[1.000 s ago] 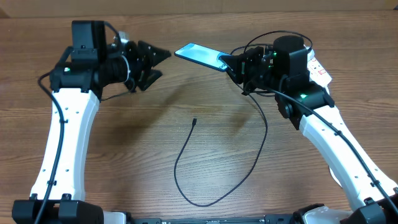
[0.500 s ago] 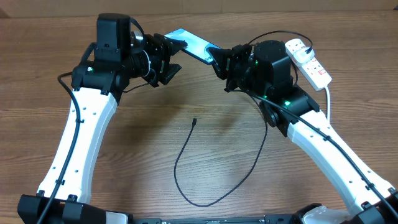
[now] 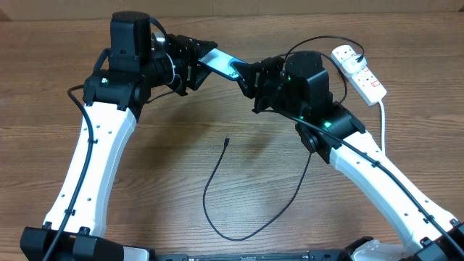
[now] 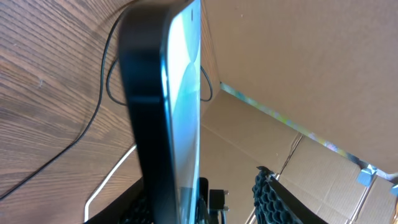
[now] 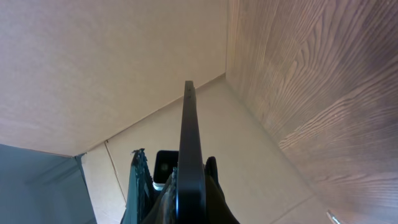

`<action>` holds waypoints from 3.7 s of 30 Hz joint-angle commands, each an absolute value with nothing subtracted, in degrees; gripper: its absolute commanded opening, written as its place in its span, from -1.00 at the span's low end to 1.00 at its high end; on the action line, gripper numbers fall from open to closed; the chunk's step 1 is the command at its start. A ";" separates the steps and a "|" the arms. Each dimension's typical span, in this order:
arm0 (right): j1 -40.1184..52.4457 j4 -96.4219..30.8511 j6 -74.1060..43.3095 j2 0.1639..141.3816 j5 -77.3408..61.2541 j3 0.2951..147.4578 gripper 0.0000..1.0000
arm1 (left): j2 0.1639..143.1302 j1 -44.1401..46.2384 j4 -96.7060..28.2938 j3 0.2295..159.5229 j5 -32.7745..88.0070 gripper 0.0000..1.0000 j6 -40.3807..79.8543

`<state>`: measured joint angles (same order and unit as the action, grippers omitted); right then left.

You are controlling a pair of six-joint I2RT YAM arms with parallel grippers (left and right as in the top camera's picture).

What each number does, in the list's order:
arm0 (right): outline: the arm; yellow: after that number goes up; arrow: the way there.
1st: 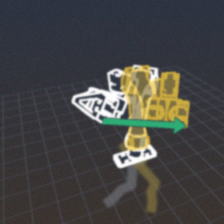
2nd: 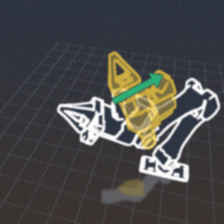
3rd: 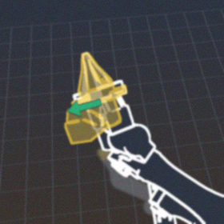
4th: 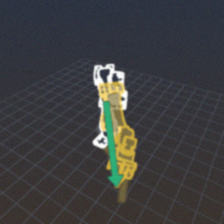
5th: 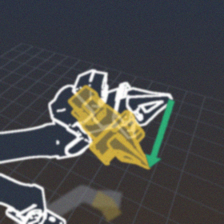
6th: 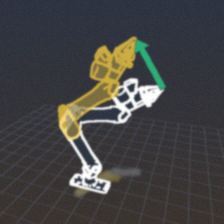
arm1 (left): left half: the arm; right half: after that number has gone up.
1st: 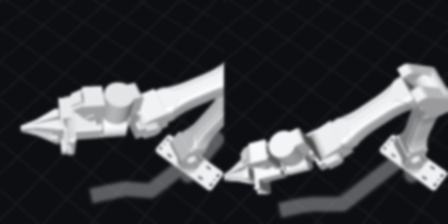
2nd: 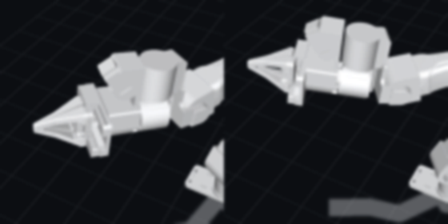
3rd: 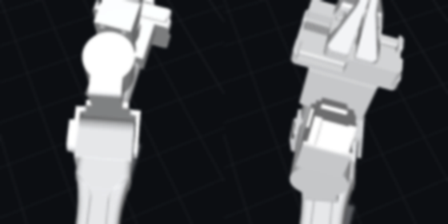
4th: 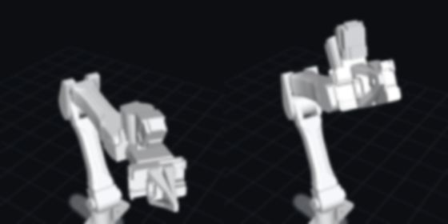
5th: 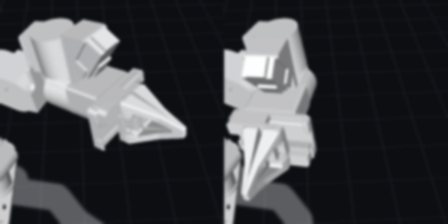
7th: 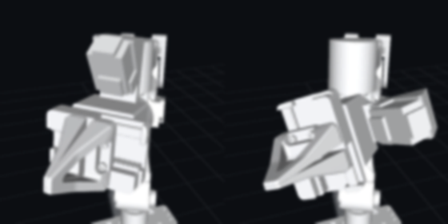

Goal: Plug charger to phone and switch on socket
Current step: 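Move the left gripper back and grasp the phone beside the right gripper, then open the right gripper and pull it away, left gripper holding the phone, then lower the right gripper onto the black cable's USB-C plug and grasp it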

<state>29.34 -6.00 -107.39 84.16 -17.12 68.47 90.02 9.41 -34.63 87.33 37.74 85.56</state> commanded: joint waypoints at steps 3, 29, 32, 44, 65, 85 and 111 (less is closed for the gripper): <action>29.91 -4.71 -108.07 82.08 -16.58 70.89 -0.92 | 90.32 9.58 -34.44 87.11 39.00 -0.10 86.39; 32.14 -3.31 -102.21 82.08 -17.63 70.89 -0.14 | 90.35 9.19 -34.41 87.11 38.76 -0.92 84.40; 32.14 -3.49 -97.38 82.08 -17.89 70.89 0.18 | 90.35 7.11 -34.61 87.11 37.43 -0.92 80.42; 31.94 -18.13 -64.14 84.16 -13.98 70.89 0.68 | 90.35 -4.08 -43.90 87.11 32.93 -0.92 41.63; 40.82 -49.76 -39.00 112.92 -2.74 83.77 0.99 | 90.35 -3.84 -55.99 87.11 17.41 -0.91 29.56; 43.13 -42.78 -40.73 115.55 4.01 83.59 1.00 | 90.35 -3.73 -57.89 87.11 17.47 -0.92 29.54; 46.65 -48.18 -48.27 119.72 13.54 83.59 0.15 | 90.35 -3.73 -58.70 87.11 17.43 -0.92 29.58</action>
<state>45.93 -46.89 -46.65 118.91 11.86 82.48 90.26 -4.12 -58.96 86.80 17.30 31.09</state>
